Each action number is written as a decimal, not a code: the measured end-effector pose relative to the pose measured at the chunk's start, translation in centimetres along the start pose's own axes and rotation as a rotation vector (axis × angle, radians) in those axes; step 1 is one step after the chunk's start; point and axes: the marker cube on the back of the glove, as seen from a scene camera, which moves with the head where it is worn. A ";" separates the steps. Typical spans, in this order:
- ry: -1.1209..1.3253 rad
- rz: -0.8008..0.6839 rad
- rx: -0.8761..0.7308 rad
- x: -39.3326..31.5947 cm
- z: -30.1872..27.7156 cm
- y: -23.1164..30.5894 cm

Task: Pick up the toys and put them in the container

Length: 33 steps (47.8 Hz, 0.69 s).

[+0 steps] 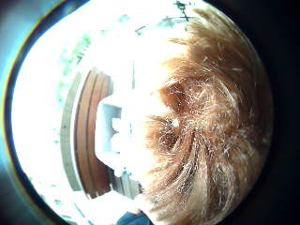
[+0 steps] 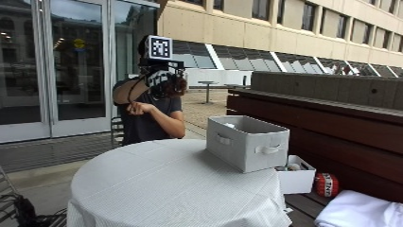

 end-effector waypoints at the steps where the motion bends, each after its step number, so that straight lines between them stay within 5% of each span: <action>1: -0.003 -0.033 0.030 -1.1 -0.3 -0.1; 6: -0.007 -0.136 0.138 -6.3 -1.5 -0.7; 33: -0.008 -0.439 0.133 -33.0 -4.6 8.1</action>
